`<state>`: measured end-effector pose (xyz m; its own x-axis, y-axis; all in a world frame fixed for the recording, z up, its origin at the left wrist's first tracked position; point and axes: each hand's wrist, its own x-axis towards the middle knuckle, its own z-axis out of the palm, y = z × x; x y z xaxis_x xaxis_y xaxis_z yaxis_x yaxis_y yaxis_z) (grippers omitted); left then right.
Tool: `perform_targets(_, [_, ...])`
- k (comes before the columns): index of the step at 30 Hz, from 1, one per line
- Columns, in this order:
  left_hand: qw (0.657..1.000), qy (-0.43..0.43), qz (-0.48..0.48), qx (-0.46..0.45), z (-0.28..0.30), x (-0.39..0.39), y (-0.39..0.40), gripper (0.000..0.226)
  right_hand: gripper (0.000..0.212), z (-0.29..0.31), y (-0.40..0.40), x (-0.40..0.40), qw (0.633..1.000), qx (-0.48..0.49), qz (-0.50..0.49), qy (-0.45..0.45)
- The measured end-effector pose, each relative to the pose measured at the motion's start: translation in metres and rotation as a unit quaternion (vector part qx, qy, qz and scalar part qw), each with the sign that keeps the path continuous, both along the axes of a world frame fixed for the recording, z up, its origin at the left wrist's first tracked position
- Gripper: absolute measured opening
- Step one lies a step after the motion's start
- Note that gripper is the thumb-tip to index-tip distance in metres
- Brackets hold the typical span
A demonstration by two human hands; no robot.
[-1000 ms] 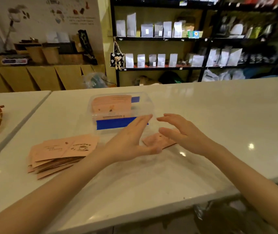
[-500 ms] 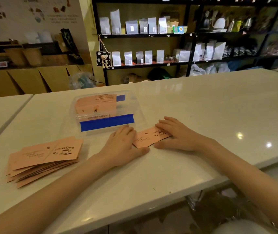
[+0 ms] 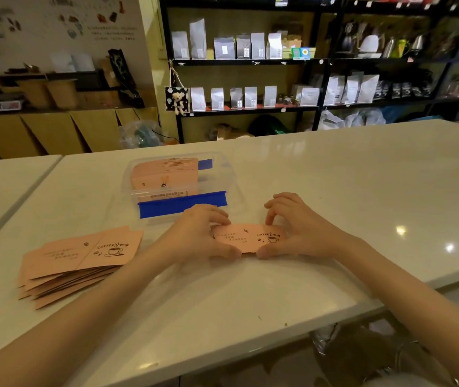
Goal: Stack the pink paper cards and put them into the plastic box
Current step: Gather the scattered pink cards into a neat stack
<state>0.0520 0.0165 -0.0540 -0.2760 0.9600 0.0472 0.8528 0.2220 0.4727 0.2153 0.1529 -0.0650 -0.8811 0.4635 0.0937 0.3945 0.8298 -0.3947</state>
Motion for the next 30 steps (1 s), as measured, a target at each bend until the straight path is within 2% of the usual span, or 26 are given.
perform_targets(6, [0.997, -0.056, 0.005, 0.049, 0.030, -0.021, -0.029, 0.056, 0.054, 0.023, -0.019, -0.023, 0.999, 0.005, 0.039, 0.027])
perform_targets(14, [0.986, -0.015, 0.079, 0.143, 0.047, -0.064, -0.091, 0.056, 0.062, 0.053, -0.054, -0.083, 0.981, 0.052, 0.160, 0.099])
perform_targets(17, [0.986, -0.001, 0.105, 0.131, 0.048, -0.080, -0.118, 0.056, 0.066, 0.053, -0.070, -0.107, 0.972, 0.067, 0.201, 0.098])
perform_targets(23, [0.985, -0.034, 0.142, 0.096, 0.043, -0.106, -0.161, 0.067, 0.070, 0.046, -0.102, -0.142, 0.961, 0.098, 0.247, 0.070])
perform_targets(30, [0.984, -0.051, 0.163, 0.050, 0.029, -0.118, -0.183, 0.061, 0.068, 0.031, -0.126, -0.160, 0.954, 0.138, 0.265, 0.024])
